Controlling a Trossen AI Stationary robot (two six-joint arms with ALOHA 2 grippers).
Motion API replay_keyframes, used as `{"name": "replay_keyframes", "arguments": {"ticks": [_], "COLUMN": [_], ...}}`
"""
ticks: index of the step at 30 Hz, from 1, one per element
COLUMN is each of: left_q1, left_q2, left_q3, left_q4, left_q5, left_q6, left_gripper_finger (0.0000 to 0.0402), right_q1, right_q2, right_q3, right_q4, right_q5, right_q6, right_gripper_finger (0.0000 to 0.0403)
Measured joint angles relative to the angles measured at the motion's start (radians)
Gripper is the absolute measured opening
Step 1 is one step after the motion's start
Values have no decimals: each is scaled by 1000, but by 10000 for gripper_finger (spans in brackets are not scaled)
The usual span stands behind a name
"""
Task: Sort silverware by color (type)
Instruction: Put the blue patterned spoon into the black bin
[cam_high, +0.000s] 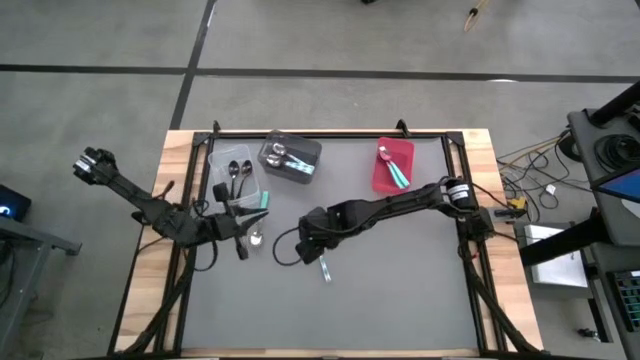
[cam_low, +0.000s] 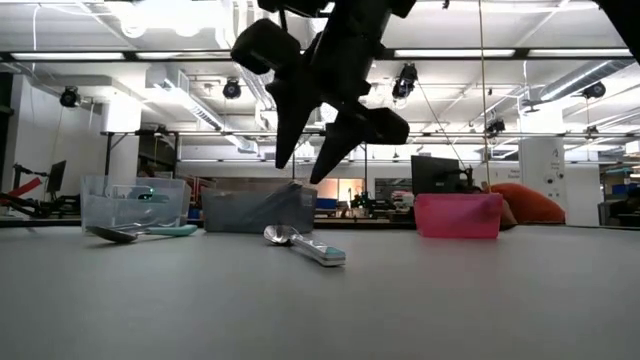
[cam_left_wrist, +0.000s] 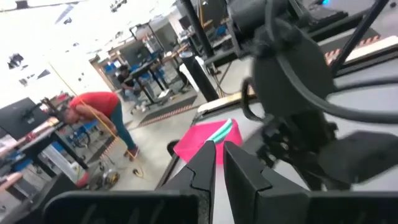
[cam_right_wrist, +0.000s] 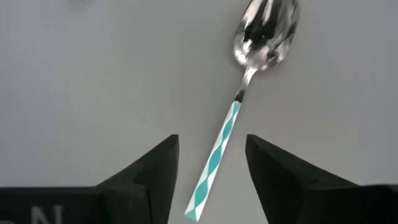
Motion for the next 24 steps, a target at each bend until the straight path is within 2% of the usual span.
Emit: {"name": "replay_keyframes", "arguments": {"ticks": [6,16,21,24], "left_q1": [0,2,2,3], "left_q2": [-33,-74,-82,-85], "left_q3": [10,10,10,10], "left_q4": [-1,11,41,45], "left_q5": [-1,2,7,22], "left_q6": [100,287,345,363], "left_gripper_finger": [13,13,13,13], "right_q1": [7,7,5,1], "right_q2": [16,89,129,145], "right_q3": [0,0,0,0], "right_q4": [9,24,41,38], "right_q5": [22,-15,9,17], "right_q6": [52,92,46,-35], "right_gripper_finger": [183,174,171,168]}}
